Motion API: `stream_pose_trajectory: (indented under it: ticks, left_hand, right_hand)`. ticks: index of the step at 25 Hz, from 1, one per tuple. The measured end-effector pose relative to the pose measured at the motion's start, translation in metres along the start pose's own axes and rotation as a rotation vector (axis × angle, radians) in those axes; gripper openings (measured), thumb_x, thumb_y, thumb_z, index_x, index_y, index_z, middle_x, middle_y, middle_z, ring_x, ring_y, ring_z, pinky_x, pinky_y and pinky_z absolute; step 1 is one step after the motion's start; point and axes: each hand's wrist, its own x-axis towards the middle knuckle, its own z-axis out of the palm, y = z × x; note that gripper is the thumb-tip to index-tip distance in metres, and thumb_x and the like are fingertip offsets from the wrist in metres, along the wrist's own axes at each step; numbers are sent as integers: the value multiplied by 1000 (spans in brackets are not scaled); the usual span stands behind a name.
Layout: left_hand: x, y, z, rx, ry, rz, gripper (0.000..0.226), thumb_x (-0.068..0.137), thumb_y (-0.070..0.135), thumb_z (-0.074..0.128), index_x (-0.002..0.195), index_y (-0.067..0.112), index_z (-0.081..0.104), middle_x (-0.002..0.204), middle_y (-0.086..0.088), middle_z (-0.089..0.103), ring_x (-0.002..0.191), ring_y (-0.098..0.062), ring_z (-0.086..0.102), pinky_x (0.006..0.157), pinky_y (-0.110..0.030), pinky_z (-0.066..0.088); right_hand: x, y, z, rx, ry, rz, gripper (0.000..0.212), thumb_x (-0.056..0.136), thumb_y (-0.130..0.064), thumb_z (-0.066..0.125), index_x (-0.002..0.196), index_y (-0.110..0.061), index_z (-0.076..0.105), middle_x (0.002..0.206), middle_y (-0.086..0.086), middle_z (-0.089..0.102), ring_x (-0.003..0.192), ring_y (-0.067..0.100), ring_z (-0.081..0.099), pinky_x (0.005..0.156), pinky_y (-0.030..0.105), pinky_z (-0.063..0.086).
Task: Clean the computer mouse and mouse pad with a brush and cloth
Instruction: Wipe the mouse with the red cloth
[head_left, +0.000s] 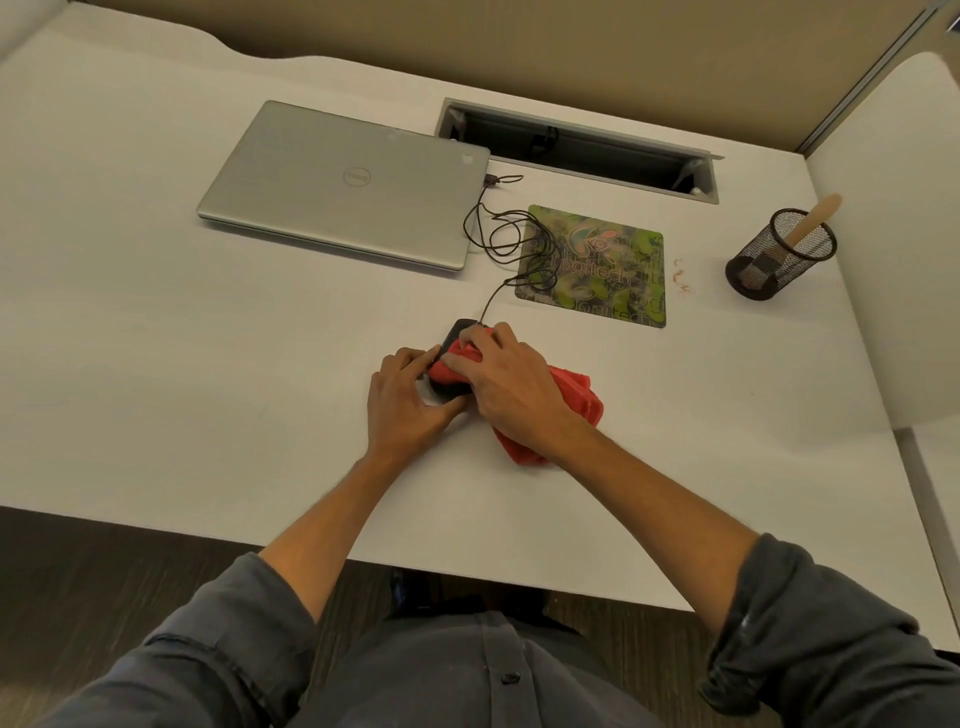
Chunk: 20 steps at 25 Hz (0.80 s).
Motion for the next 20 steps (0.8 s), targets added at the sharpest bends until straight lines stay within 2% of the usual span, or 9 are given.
stream_pose_trajectory:
  ticks: [2,5,9,14,17,20]
  left_hand:
    - [-1,-1,-1,14,14,17,69,64,51,66,124,19,59,106,2,59,96,-15,52,83,-25,35]
    - [-3,0,-1,79,14,57,67,68,45,64,126,13,58,108,-3,61,96,-20,53,80,-29,40]
    - [-4,1,0,151,22,96,65,70,45,62,126,13,58,108,-5,61,96,-21,53,78,-29,37]
    - [-3,-1,0,171,5,82,61,71,34,59,128,12,56,110,-6,61,98,-24,54,79,-28,36]
    - [-3,0,0,164,9,98,66,69,40,67,128,13,57,110,-6,61,98,-23,53,79,-27,35]
    - [-4,2,-1,153,19,92,72,69,53,69,128,13,57,108,-4,59,98,-20,52,80,-28,37]
  right_hand:
    - [-11,2,1,-16,-25,-100,41,90,-20,58,130,-25,54,139,8,46,121,30,42,81,40,47]
    - [-21,1,0,-96,-55,-191,38,91,-21,57,129,-22,55,136,9,47,121,31,43,81,40,49]
    - [-27,-5,-2,-110,-30,-72,31,87,-20,58,118,-18,61,130,10,51,113,30,46,72,36,45]
    - [-26,-10,5,-86,12,-120,36,93,-17,53,129,-22,54,140,9,46,120,31,44,79,39,48]
    - [-36,0,8,9,-8,-57,35,90,-20,57,125,-25,58,134,7,49,116,28,45,75,36,48]
    - [-29,15,1,119,115,132,35,90,-23,57,124,-24,61,124,4,55,106,24,50,70,33,47]
